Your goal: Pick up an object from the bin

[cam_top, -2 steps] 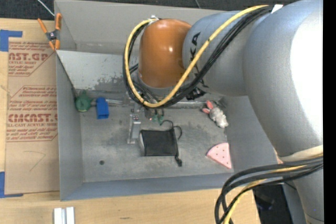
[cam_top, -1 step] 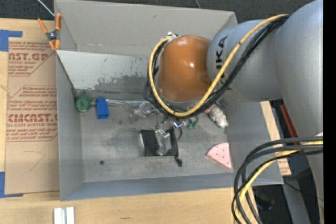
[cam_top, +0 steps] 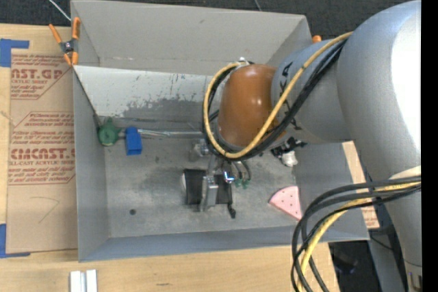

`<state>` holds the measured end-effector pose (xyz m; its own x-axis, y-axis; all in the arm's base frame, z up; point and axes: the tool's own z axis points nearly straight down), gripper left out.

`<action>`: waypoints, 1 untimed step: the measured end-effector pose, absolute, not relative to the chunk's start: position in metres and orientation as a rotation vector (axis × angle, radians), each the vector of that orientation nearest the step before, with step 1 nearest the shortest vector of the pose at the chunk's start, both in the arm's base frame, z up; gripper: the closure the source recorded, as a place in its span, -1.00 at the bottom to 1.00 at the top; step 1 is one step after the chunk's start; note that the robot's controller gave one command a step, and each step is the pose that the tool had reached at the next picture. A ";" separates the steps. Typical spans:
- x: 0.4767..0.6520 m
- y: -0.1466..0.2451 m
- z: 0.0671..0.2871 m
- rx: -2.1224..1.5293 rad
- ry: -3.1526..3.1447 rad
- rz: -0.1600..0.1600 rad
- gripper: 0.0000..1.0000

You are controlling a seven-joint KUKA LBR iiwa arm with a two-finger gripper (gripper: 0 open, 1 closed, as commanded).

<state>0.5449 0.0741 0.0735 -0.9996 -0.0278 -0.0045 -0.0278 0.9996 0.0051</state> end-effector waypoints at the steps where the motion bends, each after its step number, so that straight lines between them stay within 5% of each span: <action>1: 0.563 0.047 0.070 -1.029 2.971 0.005 1.00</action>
Offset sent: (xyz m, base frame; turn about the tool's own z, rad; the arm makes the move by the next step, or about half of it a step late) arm 0.0000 0.0000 0.0000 0.0000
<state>0.5625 0.0465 0.0704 -0.7857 -0.6186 0.0010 -0.6186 0.7857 0.0037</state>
